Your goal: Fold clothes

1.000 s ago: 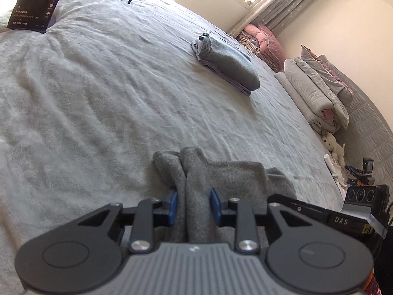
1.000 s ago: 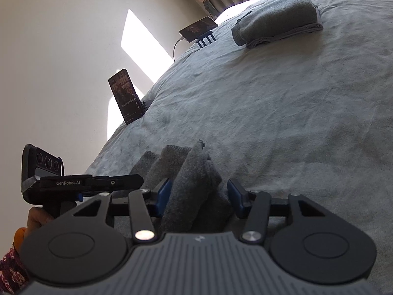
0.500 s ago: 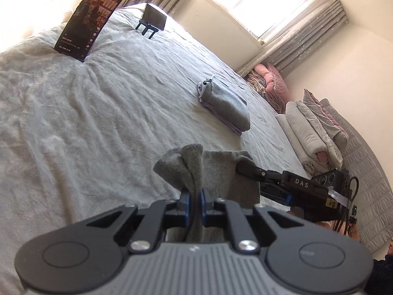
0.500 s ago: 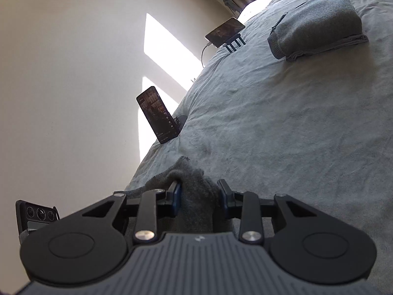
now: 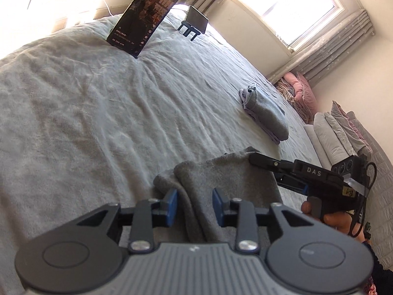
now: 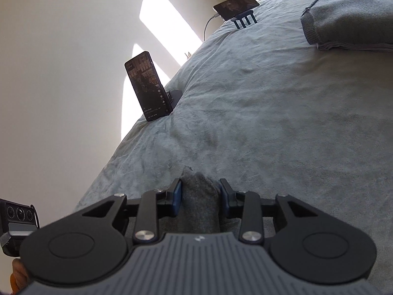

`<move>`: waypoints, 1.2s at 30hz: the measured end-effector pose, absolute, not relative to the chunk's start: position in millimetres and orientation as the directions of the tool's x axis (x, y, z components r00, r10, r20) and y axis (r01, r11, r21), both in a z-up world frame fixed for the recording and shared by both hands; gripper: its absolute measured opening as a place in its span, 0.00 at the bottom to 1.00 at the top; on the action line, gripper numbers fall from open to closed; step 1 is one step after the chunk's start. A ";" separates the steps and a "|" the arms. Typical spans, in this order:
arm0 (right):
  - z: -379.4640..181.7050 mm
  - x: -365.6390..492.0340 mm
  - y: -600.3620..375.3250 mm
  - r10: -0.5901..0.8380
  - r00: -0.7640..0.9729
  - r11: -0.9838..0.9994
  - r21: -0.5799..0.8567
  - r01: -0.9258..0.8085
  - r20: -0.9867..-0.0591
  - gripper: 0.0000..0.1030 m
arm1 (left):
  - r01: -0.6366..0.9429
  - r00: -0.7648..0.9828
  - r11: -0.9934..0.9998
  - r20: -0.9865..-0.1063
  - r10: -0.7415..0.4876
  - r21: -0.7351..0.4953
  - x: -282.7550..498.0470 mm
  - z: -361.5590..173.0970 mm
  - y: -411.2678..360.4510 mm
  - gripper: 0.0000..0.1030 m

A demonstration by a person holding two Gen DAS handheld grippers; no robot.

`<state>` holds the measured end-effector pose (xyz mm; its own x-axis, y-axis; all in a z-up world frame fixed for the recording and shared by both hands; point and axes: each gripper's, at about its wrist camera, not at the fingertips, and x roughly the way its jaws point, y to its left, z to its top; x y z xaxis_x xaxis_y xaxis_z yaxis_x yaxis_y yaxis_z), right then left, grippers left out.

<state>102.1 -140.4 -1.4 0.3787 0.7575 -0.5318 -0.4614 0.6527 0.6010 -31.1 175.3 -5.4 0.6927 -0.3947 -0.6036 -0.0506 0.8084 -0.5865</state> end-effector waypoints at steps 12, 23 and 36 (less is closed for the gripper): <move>9.4 52.0 -186.8 0.643 0.460 0.765 0.548 -0.338 -0.613 0.63 | 0.089 0.631 0.865 -0.644 -0.433 -0.494 39.3 -0.4 176.7 0.71; -2.5 -25.4 -228.1 0.664 0.439 0.729 0.655 -0.201 -0.605 0.66 | 0.274 0.329 0.639 -0.555 -0.764 -0.719 113.8 -41.9 147.8 0.79; -0.4 -8.5 -220.4 0.664 0.502 0.703 0.692 -0.164 -0.554 0.40 | 0.129 0.448 0.613 -0.506 -0.737 -0.780 67.8 -36.1 127.9 0.27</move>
<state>-8.5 -220.4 -0.4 0.5023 0.6637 -0.5543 -0.1644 0.7026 0.6923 67.8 127.9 -36.1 0.4478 -0.7374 -0.5057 0.1289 0.6129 -0.7796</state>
